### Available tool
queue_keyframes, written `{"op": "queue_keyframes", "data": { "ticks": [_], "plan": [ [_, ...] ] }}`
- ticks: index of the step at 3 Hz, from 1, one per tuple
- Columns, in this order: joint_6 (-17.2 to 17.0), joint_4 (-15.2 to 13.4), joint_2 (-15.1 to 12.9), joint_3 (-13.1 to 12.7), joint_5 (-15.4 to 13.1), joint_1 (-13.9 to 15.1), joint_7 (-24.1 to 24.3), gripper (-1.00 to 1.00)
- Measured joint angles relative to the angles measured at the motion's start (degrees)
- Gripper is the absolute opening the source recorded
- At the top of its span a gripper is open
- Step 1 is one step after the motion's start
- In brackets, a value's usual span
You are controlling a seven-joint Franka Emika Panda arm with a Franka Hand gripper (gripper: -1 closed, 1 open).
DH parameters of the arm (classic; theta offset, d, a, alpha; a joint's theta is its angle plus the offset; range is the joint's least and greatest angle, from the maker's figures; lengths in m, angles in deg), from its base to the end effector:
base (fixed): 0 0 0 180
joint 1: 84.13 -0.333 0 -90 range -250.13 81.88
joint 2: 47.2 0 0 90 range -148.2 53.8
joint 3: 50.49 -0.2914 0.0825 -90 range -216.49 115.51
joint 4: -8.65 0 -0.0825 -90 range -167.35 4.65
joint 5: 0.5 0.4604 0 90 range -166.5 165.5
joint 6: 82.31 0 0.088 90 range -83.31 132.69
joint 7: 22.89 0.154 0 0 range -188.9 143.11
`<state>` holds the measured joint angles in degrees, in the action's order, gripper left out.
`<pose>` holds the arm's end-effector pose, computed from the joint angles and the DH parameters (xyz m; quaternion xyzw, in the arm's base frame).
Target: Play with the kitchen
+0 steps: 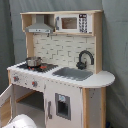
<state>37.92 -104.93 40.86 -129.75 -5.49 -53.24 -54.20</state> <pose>0.2926 0.5593 0.4617 0.4933 0.4750 0.2612 0.6803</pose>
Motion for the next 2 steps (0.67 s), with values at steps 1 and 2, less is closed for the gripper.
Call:
{"op": "queue_keyframes", "data": {
  "ticks": [1, 2],
  "plan": [
    [5.1, 0.5, 0.3, -0.5, -2.6, 0.6, 3.1, 1.0],
    [9.8, 0.7, -0.5, -1.2, -5.7, 0.7, 7.8, 1.0]
  ]
}}
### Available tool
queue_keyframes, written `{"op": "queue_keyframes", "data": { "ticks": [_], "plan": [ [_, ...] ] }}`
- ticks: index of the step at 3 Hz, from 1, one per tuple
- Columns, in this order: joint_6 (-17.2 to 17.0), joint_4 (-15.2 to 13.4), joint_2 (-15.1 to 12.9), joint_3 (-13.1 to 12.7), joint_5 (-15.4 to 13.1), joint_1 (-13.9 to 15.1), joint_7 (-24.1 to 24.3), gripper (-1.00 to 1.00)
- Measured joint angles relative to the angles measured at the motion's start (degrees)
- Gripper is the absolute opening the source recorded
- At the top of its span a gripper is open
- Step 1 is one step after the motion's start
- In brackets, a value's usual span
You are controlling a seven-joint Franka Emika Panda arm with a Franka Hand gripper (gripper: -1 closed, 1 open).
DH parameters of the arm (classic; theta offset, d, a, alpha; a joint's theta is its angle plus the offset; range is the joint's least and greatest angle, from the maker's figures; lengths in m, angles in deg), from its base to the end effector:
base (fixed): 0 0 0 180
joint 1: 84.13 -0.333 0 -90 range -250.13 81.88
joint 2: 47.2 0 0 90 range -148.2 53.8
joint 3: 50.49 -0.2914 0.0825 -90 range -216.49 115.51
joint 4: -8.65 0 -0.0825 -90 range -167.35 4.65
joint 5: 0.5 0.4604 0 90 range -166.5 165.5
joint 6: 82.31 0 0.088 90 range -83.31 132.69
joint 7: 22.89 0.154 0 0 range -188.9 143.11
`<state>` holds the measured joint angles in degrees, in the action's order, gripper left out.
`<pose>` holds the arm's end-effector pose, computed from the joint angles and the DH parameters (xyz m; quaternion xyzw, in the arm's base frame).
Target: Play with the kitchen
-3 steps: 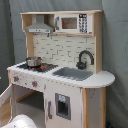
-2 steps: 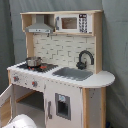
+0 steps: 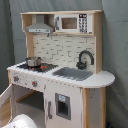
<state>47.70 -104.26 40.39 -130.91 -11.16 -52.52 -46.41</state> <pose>0.2912 0.5926 0.4582 0.4415 0.4799 0.3435 0.6759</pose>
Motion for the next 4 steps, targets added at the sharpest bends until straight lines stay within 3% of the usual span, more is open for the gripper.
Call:
{"op": "queue_keyframes", "data": {
  "ticks": [2, 4],
  "plan": [
    [8.2, 0.0, -1.0, -2.5, -3.3, 0.2, 10.2, 1.0],
    [15.0, -0.3, -1.0, -5.9, -4.3, 0.4, 20.4, 1.0]
  ]
}}
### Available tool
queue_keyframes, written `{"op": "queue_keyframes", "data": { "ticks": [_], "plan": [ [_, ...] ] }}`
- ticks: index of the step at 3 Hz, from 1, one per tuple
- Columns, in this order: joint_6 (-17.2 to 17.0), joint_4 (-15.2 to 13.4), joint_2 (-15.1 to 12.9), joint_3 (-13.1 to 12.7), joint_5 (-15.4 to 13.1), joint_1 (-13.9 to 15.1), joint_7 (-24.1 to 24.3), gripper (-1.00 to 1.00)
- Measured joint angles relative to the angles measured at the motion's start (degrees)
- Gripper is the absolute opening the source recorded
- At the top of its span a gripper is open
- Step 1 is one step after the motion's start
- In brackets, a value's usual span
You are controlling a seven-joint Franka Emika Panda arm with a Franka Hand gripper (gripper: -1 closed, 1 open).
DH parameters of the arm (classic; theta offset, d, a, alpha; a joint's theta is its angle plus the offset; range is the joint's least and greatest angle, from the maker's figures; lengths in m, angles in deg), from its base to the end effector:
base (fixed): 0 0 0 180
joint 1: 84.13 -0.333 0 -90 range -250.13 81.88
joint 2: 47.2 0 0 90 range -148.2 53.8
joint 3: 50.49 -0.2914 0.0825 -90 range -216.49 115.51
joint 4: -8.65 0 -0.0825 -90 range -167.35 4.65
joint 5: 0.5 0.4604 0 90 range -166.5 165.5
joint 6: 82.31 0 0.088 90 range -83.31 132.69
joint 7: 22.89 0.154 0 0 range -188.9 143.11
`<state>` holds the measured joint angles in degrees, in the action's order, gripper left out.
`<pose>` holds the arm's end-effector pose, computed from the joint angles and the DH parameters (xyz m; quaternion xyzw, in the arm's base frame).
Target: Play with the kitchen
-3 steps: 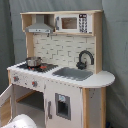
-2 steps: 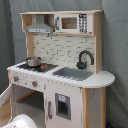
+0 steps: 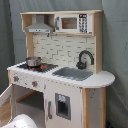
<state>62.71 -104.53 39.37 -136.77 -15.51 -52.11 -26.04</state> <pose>0.2833 0.6398 0.3883 0.4213 0.5061 0.4808 0.5790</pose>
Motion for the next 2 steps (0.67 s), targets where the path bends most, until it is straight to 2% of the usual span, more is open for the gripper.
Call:
{"op": "queue_keyframes", "data": {
  "ticks": [2],
  "plan": [
    [2.0, -0.9, 0.0, -4.0, 0.0, 0.8, 11.5, 1.0]
  ]
}}
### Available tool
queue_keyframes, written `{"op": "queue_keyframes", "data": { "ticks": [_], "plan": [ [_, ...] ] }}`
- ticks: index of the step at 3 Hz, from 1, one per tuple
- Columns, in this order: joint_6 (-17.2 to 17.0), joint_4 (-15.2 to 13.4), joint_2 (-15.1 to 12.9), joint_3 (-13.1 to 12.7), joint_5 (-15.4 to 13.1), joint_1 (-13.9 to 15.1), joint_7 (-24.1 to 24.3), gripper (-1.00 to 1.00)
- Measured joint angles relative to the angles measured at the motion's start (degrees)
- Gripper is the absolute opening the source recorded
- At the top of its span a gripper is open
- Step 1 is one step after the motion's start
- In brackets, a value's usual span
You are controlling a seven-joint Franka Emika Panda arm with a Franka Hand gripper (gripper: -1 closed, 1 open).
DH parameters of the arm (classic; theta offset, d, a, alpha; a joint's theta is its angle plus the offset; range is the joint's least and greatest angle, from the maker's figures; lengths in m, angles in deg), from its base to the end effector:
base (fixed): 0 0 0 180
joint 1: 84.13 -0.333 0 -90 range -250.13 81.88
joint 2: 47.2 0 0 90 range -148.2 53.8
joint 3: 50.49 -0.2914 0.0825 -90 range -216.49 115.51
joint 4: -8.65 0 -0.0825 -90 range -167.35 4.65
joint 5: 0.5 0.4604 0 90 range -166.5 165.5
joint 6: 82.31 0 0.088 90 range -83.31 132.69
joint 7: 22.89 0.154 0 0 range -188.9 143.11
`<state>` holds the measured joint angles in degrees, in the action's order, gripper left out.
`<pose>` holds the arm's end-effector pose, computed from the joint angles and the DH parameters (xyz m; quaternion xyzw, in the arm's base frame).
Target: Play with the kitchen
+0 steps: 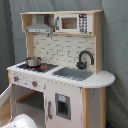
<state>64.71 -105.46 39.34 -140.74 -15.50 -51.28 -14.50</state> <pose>0.2948 0.6359 0.3384 0.4633 0.4910 0.5135 0.5297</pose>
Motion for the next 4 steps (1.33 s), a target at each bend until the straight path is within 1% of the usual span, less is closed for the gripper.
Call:
{"op": "queue_keyframes", "data": {
  "ticks": [1, 2, 3, 4],
  "plan": [
    [0.4, -0.4, 0.0, -1.9, 0.0, 0.2, 6.7, 1.0],
    [0.5, -0.5, -0.2, -3.2, 0.1, 0.2, 13.1, 1.0],
    [0.4, -0.7, -1.0, -5.3, 0.1, 0.2, 19.3, 1.0],
    [0.4, -2.1, -1.2, -6.4, 0.3, 0.0, 24.8, 1.0]
  ]
}}
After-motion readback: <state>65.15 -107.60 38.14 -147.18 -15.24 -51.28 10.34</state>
